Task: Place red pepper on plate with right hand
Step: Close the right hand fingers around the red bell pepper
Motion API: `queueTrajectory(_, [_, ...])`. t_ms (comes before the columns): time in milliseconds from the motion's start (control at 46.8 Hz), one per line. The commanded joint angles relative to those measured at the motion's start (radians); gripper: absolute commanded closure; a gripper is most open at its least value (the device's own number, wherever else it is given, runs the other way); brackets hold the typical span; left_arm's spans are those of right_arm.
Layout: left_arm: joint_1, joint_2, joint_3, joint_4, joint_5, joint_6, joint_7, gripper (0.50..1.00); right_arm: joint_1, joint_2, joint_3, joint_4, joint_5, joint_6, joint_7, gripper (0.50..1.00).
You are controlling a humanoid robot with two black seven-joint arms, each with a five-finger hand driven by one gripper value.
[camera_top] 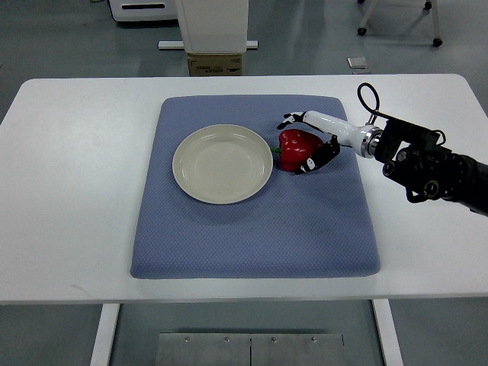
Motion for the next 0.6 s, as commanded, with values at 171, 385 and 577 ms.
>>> queueTrajectory(171, [0.0, 0.0, 0.0, 0.0, 0.0, 0.0, 0.0, 0.5, -0.008, -0.001, -0.017, -0.005, -0.001, 0.002, 0.003, 0.596])
queueTrajectory(385, [0.0, 0.0, 0.0, 0.0, 0.0, 0.0, 0.0, 0.5, -0.006, -0.002, -0.026, -0.007, -0.001, 0.003, 0.0, 1.0])
queueTrajectory(577, [0.0, 0.0, 0.0, 0.0, 0.0, 0.0, -0.001, 0.5, -0.003, -0.002, -0.021, -0.025, 0.001, -0.001, -0.008, 1.0])
